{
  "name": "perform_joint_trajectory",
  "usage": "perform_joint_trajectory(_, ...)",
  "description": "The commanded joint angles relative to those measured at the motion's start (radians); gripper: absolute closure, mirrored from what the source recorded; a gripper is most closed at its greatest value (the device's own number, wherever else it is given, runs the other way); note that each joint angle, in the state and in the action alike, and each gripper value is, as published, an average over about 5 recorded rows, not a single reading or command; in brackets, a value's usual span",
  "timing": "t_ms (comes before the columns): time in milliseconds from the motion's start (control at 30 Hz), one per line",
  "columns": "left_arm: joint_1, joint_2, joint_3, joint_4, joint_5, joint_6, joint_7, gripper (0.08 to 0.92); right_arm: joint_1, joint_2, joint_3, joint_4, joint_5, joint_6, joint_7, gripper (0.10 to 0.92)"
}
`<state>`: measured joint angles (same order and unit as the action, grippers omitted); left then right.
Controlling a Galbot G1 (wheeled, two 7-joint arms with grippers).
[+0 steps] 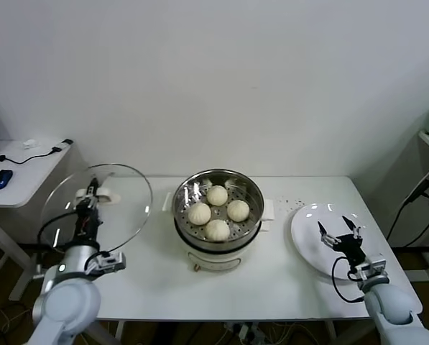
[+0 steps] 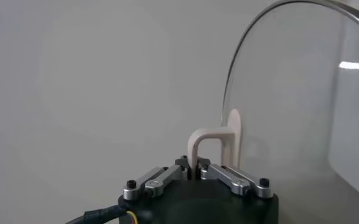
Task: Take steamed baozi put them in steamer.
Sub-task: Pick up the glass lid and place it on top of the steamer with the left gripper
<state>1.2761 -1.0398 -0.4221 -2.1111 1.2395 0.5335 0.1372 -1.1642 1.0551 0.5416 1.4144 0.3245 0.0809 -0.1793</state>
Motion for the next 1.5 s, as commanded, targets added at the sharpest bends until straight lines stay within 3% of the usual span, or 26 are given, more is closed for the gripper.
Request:
perform_joint_trajectory(33, -0.383, -0.072, 0.423, -0.055, 0.233, 0.251, 0.375, 0.849, 0.066, 0.005, -0.033, -0.040, -0.007, -0.001, 0.003, 0.203)
perform_joint_trajectory(200, -0.396, -0.228, 0.497, 0.026, 0.354, 0.234, 0.390, 0.849, 0.065, 0.002, -0.019, -0.044, -0.008, 0.000, 0.002, 0.203)
perform_joint_trajectory(367, -0.367, -0.386, 0.542, 0.125, 0.419, 0.204, 0.341, 0.849, 0.052, -0.005, 0.002, -0.042, -0.007, 0.003, 0.000, 0.203)
perform_joint_trajectory(667, -0.416, -0.547, 0.578, 0.304, 0.472, 0.185, 0.302, 0.849, 0.033, -0.009, 0.023, -0.037, -0.008, 0.010, -0.002, 0.203)
perform_joint_trajectory(1033, -0.438, -0.572, 0.584, 0.424, 0.440, 0.198, 0.233, 0.849, 0.016, -0.011, 0.049, -0.040, -0.009, 0.022, -0.004, 0.203)
perform_joint_trajectory(1500, -0.455, -0.544, 0.573, 0.510, 0.400, 0.199, 0.189, 0.849, 0.016, -0.007, 0.049, -0.041, -0.017, 0.023, -0.005, 0.203)
